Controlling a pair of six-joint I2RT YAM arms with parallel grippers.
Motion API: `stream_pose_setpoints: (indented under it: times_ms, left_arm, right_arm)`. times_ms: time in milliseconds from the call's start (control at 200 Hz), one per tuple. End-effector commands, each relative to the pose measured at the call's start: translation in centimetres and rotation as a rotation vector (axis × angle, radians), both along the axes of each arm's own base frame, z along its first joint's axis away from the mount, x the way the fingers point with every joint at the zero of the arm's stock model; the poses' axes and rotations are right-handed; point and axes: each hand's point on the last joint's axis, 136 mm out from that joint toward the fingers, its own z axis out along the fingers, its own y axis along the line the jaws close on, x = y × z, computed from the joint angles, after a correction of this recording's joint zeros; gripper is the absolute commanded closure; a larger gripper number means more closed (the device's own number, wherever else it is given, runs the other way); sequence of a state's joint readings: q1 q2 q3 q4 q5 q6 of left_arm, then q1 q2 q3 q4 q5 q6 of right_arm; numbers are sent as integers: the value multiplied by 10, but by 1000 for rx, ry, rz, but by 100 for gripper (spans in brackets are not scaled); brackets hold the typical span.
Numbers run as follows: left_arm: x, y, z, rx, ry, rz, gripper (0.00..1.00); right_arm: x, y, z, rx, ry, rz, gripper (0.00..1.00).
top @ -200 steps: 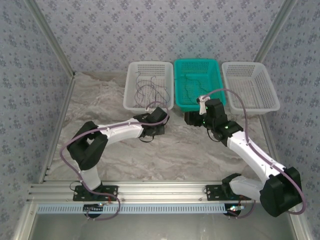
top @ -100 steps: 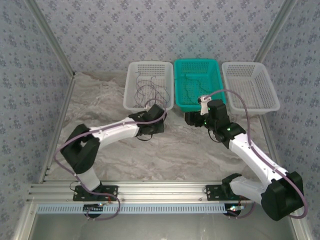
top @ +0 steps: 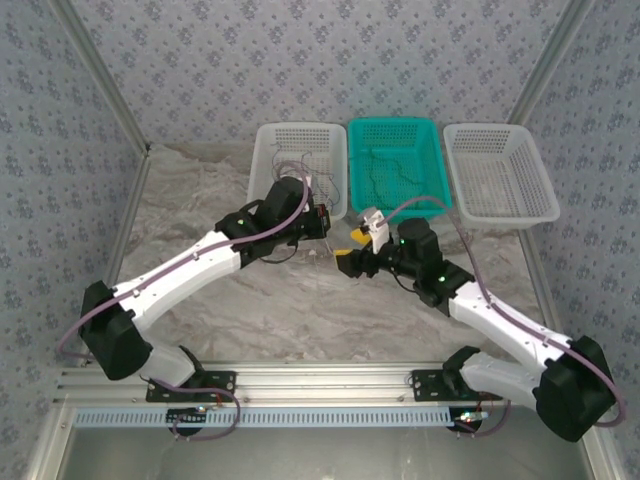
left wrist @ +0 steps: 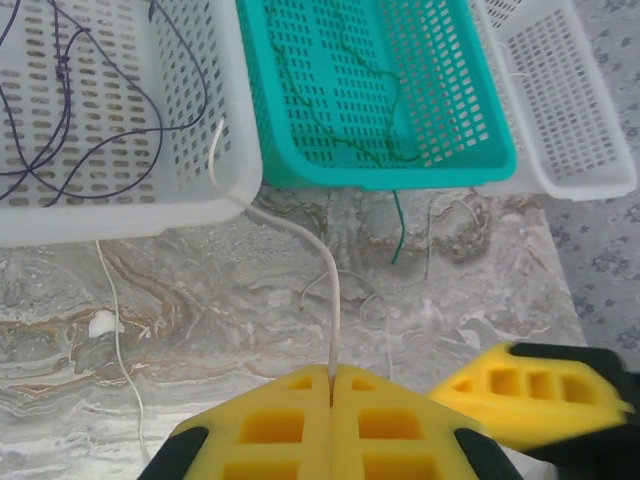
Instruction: Untangle the cables
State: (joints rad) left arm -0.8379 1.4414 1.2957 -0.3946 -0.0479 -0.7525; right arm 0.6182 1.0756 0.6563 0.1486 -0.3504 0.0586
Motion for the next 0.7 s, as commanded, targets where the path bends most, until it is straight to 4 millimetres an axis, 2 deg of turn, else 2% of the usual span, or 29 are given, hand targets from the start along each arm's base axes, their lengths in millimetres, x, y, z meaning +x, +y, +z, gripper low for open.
stream_pose_setpoints:
  times_ms: [0, 115, 185, 240, 270, 300, 340, 375, 455, 535, 615, 695]
  left_arm:
    - [-6, 2, 54, -97, -73, -15, 100]
    - [-7, 12, 79, -124, -117, -6, 100]
    - [-1, 29, 88, -131, -131, 47, 100]
    - [4, 50, 91, -149, -125, 108, 100]
    - [7, 63, 92, -161, -122, 142, 100]
    - [8, 75, 94, -174, -129, 174, 100]
    - [8, 92, 99, -185, -144, 211, 100]
    - [8, 105, 100, -185, -155, 244, 100]
    - [6, 136, 103, -176, -177, 317, 100]
    - [4, 160, 98, -161, -173, 377, 100]
    - [3, 170, 89, -155, -166, 403, 100]
    - [4, 165, 79, -155, -156, 383, 100]
  right_arm:
    - [13, 12, -3, -32, -114, 13, 27]
    - [25, 24, -22, -85, -126, 1, 31]
    - [46, 15, -36, -152, -122, -121, 40]
    - [61, 2, -45, -201, -122, -225, 57]
    - [69, -9, -48, -221, -128, -299, 72]
    - [75, -20, -51, -229, -128, -360, 83]
    - [78, -32, -52, -215, -117, -405, 94]
    - [79, -39, -52, -188, -95, -422, 100]
    - [75, -51, -47, -130, -66, -441, 100]
    - [68, -58, -36, -98, -65, -446, 100]
    - [60, -62, -15, -51, -80, -450, 100]
    - [55, -67, 14, 29, -100, -459, 100]
